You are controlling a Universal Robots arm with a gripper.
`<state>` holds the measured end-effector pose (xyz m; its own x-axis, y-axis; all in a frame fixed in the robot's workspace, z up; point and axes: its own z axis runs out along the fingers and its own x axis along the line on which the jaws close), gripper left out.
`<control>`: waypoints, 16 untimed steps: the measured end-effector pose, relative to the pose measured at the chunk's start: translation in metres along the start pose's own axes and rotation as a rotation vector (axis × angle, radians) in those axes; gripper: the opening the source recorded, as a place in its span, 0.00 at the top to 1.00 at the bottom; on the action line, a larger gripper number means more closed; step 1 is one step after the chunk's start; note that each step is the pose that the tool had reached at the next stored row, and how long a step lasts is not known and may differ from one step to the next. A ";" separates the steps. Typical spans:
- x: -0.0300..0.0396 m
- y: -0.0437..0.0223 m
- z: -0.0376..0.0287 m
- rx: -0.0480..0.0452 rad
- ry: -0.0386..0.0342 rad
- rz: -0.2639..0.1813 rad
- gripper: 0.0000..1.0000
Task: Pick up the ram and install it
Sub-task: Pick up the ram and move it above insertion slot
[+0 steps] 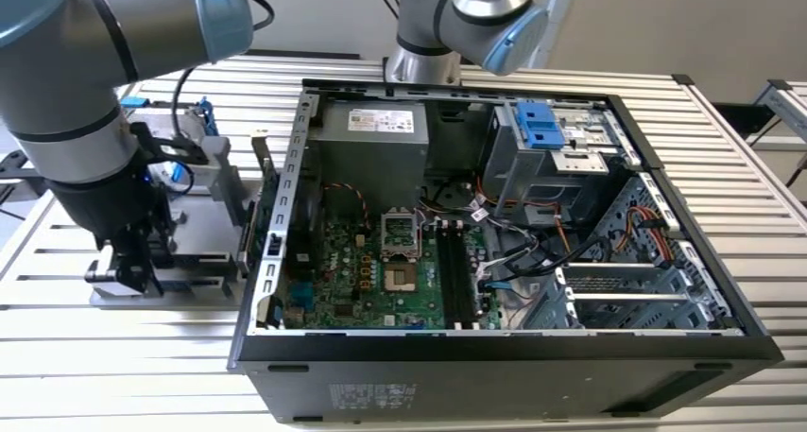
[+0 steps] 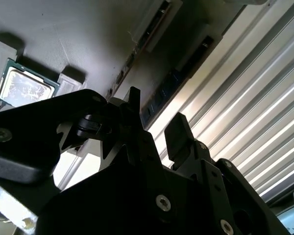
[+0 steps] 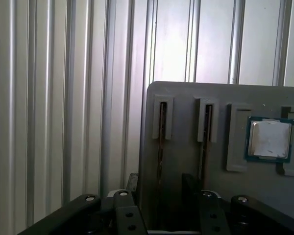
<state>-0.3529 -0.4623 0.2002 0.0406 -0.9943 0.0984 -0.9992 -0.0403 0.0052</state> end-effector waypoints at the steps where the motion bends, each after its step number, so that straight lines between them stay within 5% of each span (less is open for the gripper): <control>1: -0.0001 0.0000 0.0009 -0.0001 0.0006 0.000 0.00; 16: -0.0005 0.0008 0.0077 -0.0003 0.0048 0.000 0.00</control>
<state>-0.3537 -0.4625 0.1925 0.0406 -0.9938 0.1031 -0.9992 -0.0402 0.0055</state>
